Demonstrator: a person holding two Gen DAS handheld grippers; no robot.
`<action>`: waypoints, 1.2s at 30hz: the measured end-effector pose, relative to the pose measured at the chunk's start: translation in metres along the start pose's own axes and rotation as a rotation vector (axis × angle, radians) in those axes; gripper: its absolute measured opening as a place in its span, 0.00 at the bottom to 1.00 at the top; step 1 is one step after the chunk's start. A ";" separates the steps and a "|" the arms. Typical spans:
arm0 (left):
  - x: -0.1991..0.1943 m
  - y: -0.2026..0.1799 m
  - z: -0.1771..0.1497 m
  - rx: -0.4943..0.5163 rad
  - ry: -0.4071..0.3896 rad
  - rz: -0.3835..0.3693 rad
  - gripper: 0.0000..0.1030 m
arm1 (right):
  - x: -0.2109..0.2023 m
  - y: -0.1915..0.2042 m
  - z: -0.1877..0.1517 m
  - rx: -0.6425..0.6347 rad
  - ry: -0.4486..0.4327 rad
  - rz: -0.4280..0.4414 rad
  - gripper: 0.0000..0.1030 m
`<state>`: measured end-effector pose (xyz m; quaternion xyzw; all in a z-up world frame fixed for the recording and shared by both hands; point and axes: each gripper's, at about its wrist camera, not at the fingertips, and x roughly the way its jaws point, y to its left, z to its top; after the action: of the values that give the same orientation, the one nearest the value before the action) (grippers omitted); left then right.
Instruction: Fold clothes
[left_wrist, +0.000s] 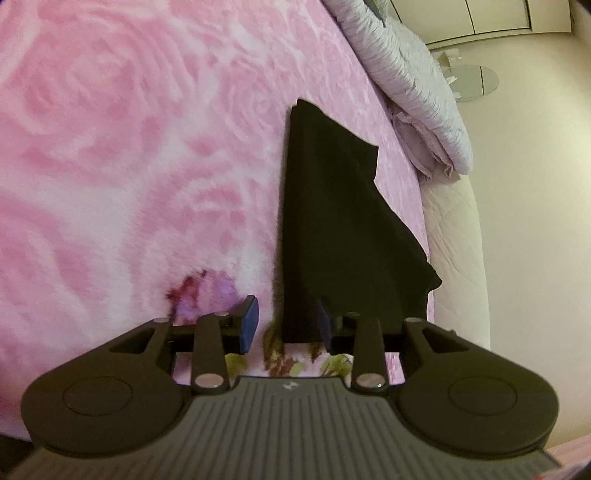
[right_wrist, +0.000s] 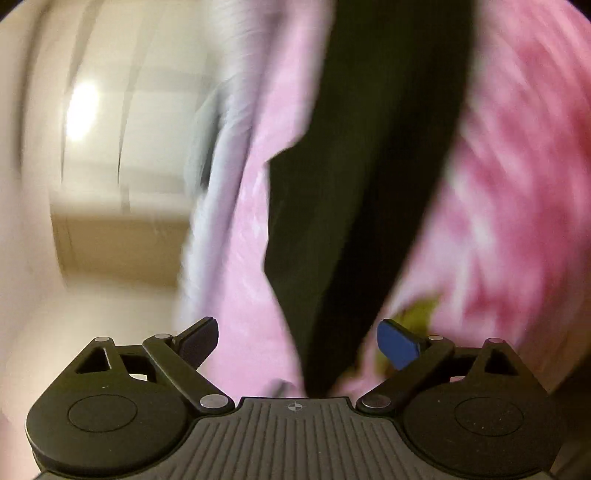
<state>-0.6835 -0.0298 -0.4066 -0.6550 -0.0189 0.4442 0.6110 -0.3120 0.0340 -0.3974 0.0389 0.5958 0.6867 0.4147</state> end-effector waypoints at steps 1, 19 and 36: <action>0.004 0.000 0.001 -0.002 -0.001 0.003 0.27 | 0.003 0.021 -0.006 -0.226 0.001 -0.078 0.94; 0.015 -0.002 0.014 -0.031 0.019 -0.085 0.21 | 0.106 0.050 -0.166 -2.092 0.029 -0.446 0.61; 0.016 -0.019 0.024 -0.051 0.016 -0.151 0.21 | 0.144 0.059 -0.139 -1.981 0.001 -0.494 0.44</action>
<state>-0.6790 0.0026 -0.3967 -0.6708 -0.0746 0.3908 0.6258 -0.5127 0.0164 -0.4502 -0.4459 -0.2485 0.7661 0.3905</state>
